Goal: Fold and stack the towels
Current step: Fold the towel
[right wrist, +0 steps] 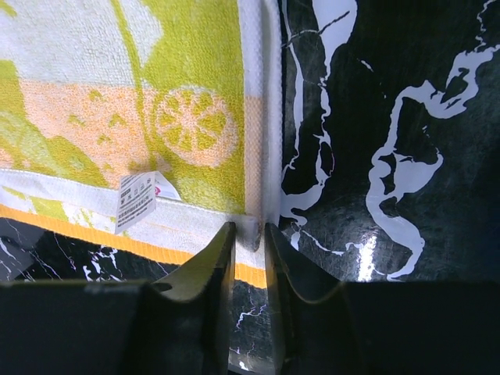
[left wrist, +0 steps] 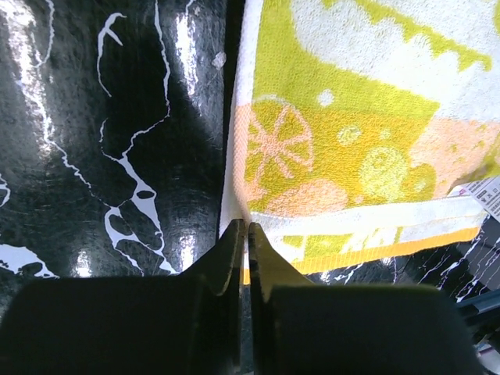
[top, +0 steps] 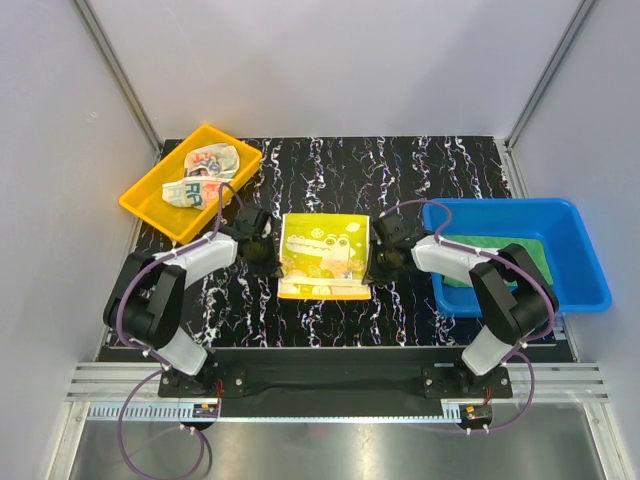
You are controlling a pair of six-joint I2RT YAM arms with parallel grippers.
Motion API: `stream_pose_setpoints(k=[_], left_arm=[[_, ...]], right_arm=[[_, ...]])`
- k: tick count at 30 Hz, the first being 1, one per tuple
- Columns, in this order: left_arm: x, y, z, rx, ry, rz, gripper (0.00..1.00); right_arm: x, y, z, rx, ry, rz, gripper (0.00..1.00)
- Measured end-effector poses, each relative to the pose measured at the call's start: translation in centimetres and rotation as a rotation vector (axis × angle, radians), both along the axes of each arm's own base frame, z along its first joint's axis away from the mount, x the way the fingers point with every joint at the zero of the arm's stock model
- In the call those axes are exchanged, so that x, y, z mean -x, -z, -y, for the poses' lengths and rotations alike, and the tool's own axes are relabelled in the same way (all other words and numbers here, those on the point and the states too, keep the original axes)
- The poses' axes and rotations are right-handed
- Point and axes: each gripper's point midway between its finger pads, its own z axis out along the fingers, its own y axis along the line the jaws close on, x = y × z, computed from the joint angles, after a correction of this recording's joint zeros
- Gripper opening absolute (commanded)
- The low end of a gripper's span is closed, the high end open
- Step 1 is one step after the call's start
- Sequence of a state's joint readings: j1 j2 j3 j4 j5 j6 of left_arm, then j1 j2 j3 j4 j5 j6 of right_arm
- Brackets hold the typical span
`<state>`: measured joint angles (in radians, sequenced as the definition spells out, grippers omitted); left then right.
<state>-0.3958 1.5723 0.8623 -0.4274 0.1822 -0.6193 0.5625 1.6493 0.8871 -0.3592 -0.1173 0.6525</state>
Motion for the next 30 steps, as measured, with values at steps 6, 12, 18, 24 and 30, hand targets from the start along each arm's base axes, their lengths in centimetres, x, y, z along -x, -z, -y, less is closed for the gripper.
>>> stream_pose_setpoints(k=[6, 12, 18, 24, 30], left_arm=[[-0.59, -0.58, 0.44, 0.007, 0.006, 0.012, 0.0], [-0.46, -0.56, 0.56, 0.006, 0.007, 0.009, 0.05], [-0.22, -0.43, 0.41, -0.006, 0.01, 0.003, 0.38], [-0.18, -0.41, 0.51, -0.008, 0.011, 0.003, 0.35], [0.0, 0.36, 0.43, -0.017, 0.005, -0.022, 0.1]], right_arm=[[-0.09, -0.11, 0.02, 0.004, -0.002, 0.003, 0.13], [-0.1, -0.14, -0.01, 0.003, 0.0, 0.003, 0.06], [-0.19, -0.24, -0.06, 0.002, 0.0, 0.005, 0.06], [-0.27, -0.3, -0.11, 0.0, 0.001, 0.007, 0.07], [-0.24, -0.3, -0.11, 0.001, 0.001, 0.006, 0.22]])
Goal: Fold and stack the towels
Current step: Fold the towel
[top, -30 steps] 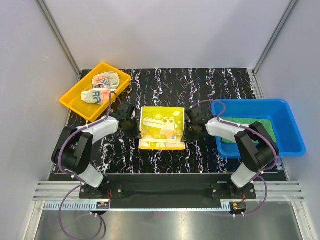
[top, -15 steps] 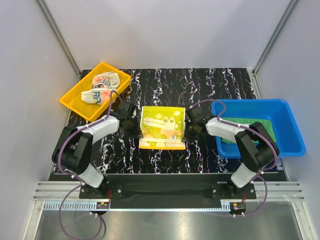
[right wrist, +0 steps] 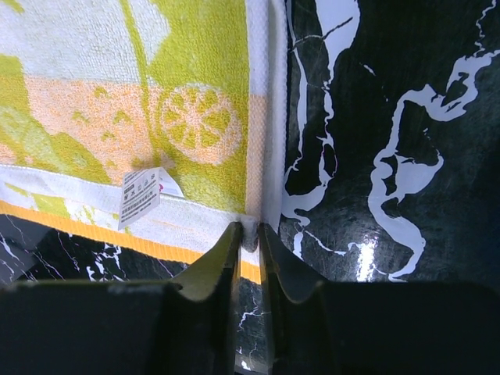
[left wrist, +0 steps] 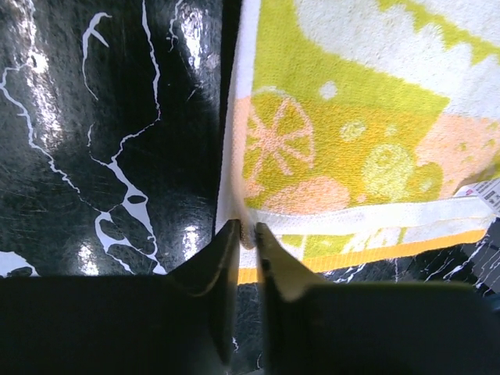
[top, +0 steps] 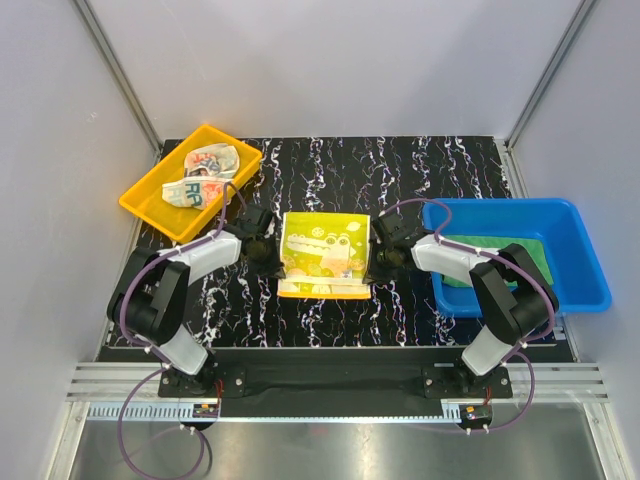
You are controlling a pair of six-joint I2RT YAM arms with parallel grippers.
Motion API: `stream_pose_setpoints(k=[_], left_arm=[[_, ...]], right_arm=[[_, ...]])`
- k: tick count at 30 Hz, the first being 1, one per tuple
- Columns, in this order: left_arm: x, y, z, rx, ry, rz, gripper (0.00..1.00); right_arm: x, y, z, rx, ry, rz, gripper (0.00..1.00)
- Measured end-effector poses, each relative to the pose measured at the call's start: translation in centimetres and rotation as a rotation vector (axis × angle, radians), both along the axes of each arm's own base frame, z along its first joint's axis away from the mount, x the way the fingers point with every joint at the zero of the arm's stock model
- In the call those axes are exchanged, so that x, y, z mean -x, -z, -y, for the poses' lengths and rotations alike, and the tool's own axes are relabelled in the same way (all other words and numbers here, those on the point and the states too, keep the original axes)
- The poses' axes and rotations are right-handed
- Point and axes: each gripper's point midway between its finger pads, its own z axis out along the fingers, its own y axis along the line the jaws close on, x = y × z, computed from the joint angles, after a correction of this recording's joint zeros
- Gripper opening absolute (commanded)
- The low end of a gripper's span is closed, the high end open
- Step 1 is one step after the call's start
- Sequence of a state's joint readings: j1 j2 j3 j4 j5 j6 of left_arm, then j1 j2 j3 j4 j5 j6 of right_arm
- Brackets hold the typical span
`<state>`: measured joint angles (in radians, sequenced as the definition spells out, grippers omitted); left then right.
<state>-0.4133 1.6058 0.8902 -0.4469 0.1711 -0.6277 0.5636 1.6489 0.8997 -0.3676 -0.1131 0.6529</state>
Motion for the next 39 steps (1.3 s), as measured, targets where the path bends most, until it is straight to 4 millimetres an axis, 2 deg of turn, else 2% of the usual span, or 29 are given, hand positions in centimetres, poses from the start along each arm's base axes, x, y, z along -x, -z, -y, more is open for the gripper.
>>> stream_pose_setpoints(k=[2, 5, 8, 11, 15, 23, 25, 29, 31, 33, 35, 39], left_arm=[[0.0, 0.1, 0.0, -0.002, -0.002, -0.002, 0.0], [0.0, 0.1, -0.1, -0.005, -0.004, -0.002, 0.0], [0.1, 0.1, -0.2, -0.012, -0.006, -0.005, 0.0], [0.1, 0.0, -0.4, -0.021, -0.008, -0.008, 0.0], [-0.4, -0.8, -0.4, -0.034, -0.014, -0.001, 0.0], [-1.4, -3.5, -0.5, -0.039, -0.037, 0.052, 0.0], [-1.4, -4.1, -0.7, -0.047, -0.041, 0.048, 0.0], [-1.7, -6.2, -0.9, -0.052, -0.049, 0.07, 0.0], [-1.5, -7.6, -1.0, -0.041, -0.051, 0.103, 0.0], [-1.1, -8.6, -1.1, -0.024, -0.055, 0.133, 0.0], [-0.2, -8.0, -1.3, -0.004, -0.058, 0.14, 0.0], [2.9, -4.0, -2.0, -0.018, -0.06, 0.036, 0.0]], right_arm=[[0.0, 0.0, 0.0, 0.004, 0.0, -0.001, 0.23], [-0.1, -0.1, 0.2, 0.016, 0.005, 0.002, 0.24], [-0.2, -0.4, 0.2, 0.018, 0.006, 0.007, 0.06], [-0.4, -0.6, 0.1, 0.017, 0.007, 0.014, 0.01], [-0.7, -0.9, 0.0, 0.014, 0.006, 0.021, 0.0], [-1.1, -1.8, -0.2, 0.017, -0.003, 0.029, 0.0], [-1.3, -2.6, -0.3, 0.025, -0.015, 0.03, 0.0], [-2.5, -5.3, -1.0, 0.002, -0.033, 0.083, 0.0], [-2.5, -6.8, -1.1, -0.023, -0.038, 0.12, 0.0], [-1.9, -7.4, -0.9, -0.044, -0.042, 0.145, 0.0], [-1.0, -7.0, -0.6, -0.066, -0.048, 0.162, 0.0], [1.4, -3.7, 0.3, -0.051, -0.06, 0.102, 0.0]])
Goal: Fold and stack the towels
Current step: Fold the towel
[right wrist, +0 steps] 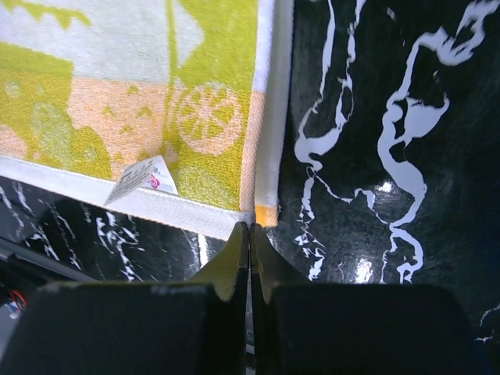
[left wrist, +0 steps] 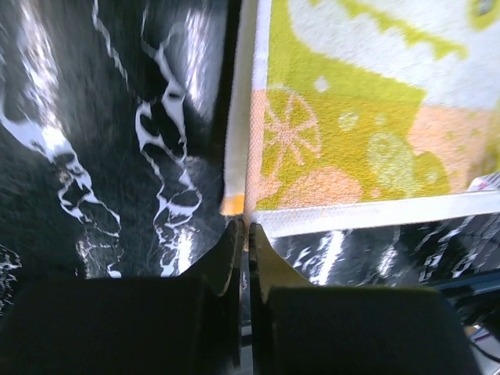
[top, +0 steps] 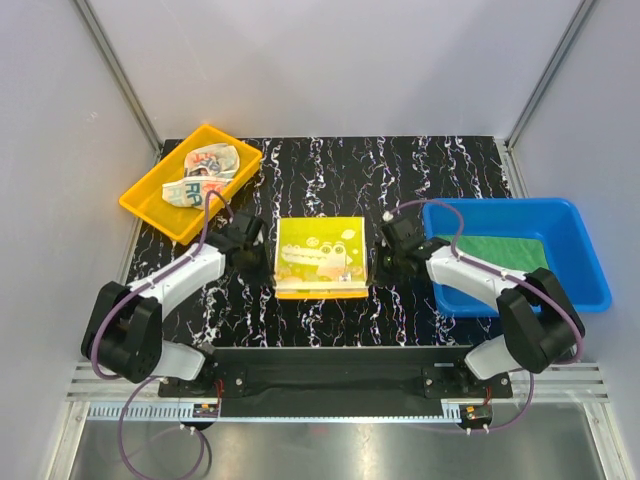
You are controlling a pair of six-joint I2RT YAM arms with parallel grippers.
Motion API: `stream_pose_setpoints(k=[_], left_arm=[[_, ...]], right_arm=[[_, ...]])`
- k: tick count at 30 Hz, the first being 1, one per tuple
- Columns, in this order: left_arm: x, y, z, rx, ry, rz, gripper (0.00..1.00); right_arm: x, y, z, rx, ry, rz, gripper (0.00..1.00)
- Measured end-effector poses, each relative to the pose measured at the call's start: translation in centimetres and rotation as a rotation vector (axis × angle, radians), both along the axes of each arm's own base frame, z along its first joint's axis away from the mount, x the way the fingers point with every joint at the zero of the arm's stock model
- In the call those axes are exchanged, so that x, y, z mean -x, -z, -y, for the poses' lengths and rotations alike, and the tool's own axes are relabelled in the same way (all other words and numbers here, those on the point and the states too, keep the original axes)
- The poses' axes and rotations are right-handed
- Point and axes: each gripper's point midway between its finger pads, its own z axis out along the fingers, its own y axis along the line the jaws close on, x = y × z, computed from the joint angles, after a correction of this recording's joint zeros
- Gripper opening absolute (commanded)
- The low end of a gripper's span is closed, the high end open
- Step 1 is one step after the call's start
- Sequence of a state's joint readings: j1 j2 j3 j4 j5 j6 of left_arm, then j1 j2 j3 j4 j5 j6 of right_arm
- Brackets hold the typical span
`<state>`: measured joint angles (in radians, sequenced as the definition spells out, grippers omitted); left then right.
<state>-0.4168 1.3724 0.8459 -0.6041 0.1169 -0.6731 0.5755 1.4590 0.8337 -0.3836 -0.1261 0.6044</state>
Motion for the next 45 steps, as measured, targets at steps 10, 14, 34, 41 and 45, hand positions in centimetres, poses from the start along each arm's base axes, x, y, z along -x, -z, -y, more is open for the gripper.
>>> stream_pose_setpoints(k=[10, 14, 34, 41, 45], left_arm=[[2.0, 2.6, 0.0, 0.006, 0.011, -0.075, 0.0], [2.0, 2.6, 0.0, 0.004, 0.012, -0.074, 0.0], [5.6, 4.5, 0.3, 0.074, 0.037, -0.098, 0.0], [5.3, 4.7, 0.6, 0.094, 0.043, -0.082, 0.0], [5.3, 4.7, 0.7, 0.096, 0.044, -0.079, 0.0]], right_arm=[[1.1, 2.6, -0.2, 0.001, -0.022, -0.051, 0.0], [0.7, 2.3, -0.4, -0.002, -0.024, -0.038, 0.0], [1.5, 2.5, 0.2, 0.015, -0.034, -0.049, 0.0], [1.6, 3.9, 0.2, 0.016, -0.03, -0.055, 0.0], [1.4, 4.0, 0.1, 0.01, -0.028, -0.048, 0.0]])
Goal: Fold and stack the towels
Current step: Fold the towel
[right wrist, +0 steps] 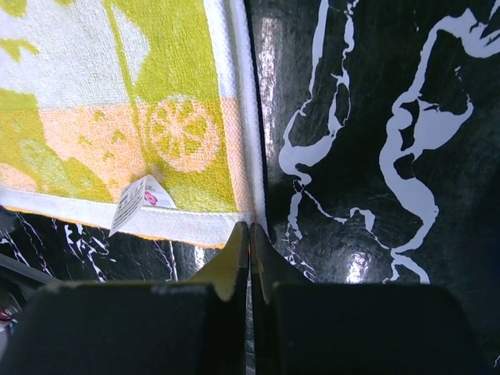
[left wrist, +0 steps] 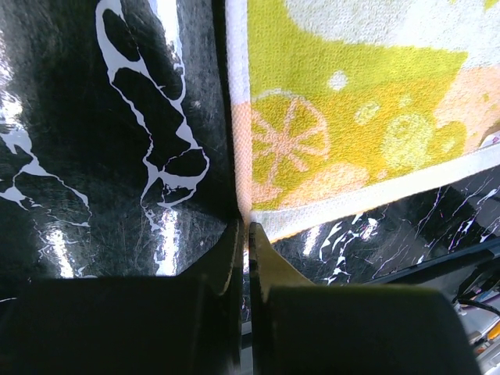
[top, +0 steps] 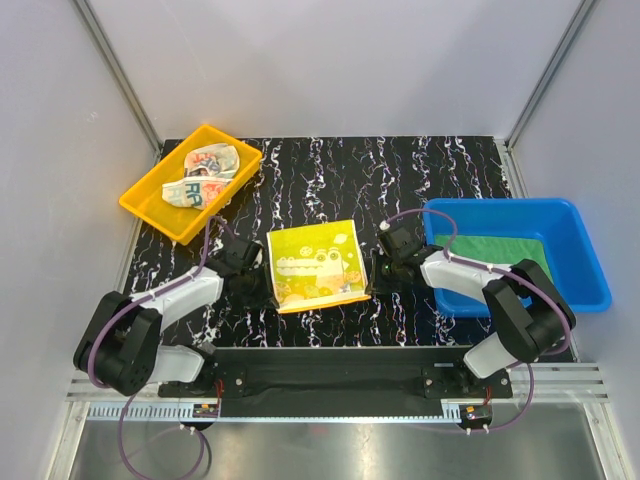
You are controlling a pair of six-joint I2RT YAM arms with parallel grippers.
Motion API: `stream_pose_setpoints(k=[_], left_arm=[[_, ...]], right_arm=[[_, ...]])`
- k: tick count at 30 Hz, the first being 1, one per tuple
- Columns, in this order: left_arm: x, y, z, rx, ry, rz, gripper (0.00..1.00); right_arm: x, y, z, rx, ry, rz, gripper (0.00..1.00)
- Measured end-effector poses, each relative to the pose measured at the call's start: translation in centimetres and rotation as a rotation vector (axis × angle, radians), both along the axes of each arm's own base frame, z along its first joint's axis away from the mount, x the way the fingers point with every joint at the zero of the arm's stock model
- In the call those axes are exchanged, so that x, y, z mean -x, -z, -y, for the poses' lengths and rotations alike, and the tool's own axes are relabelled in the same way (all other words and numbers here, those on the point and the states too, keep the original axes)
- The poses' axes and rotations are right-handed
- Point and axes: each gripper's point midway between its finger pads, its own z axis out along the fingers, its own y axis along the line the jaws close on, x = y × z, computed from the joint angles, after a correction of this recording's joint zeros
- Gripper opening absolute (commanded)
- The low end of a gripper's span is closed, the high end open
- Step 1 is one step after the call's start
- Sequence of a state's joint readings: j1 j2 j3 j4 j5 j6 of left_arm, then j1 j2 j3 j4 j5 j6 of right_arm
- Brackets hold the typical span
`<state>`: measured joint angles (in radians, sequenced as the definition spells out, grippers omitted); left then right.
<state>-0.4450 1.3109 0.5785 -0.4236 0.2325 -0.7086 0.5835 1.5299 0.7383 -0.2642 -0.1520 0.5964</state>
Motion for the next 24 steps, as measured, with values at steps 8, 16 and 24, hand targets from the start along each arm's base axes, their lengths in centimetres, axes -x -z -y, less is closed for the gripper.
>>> stream_pose_setpoints(k=[8, 16, 24], left_arm=[[-0.6, -1.9, 0.2, -0.001, -0.001, 0.012, 0.0], [-2.5, -6.9, 1.7, 0.076, 0.008, 0.16, 0.0], [1.2, -0.6, 1.7, 0.022, 0.044, 0.02, 0.0]], right_arm=[[0.0, -0.5, 0.1, 0.013, 0.004, -0.009, 0.0], [-1.0, -4.7, 0.3, -0.006, 0.009, 0.092, 0.0], [1.3, 0.3, 2.1, 0.066, 0.018, 0.005, 0.0]])
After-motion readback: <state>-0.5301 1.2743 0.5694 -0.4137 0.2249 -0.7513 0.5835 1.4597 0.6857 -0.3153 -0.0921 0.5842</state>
